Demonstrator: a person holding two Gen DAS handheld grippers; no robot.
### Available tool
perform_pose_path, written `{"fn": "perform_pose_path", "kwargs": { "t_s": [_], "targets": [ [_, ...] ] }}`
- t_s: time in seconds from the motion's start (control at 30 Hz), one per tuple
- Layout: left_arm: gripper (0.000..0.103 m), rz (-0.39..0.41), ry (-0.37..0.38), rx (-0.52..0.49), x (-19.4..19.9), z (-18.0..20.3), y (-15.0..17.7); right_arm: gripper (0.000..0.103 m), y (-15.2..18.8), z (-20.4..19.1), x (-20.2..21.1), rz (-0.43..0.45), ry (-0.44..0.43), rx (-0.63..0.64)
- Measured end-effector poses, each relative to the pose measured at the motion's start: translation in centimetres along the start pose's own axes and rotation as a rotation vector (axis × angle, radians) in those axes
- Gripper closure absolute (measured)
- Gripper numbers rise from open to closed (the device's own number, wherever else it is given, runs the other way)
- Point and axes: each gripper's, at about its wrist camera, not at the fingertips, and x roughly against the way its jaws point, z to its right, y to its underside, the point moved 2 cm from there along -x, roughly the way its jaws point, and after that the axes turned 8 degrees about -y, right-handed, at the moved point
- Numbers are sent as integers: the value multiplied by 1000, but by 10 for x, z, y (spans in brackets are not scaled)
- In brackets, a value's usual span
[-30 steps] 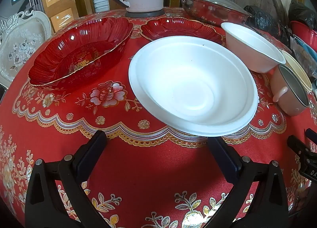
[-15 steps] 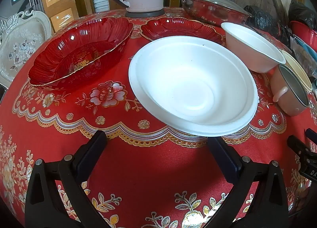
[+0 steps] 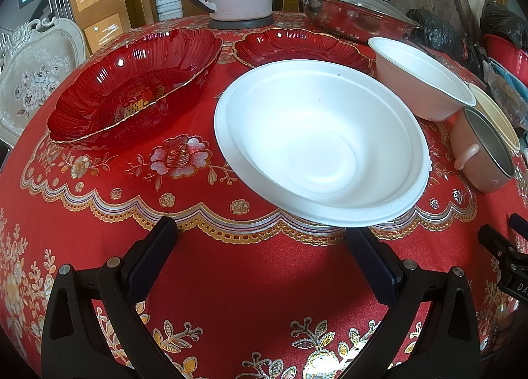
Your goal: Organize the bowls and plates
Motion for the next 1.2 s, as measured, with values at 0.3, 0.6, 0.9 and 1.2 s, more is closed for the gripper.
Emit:
{"fn": "perform_pose_path", "kwargs": {
  "t_s": [0.3,0.6,0.9,1.2],
  "targets": [
    [0,0,0,0,0,0,0,0,0,0,0,0,0,0],
    [0,0,0,0,0,0,0,0,0,0,0,0,0,0],
    [0,0,0,0,0,0,0,0,0,0,0,0,0,0],
    [0,-12,11,-21,4,-9,6,0,2,-8,4,-37,20,-40]
  ]
}}
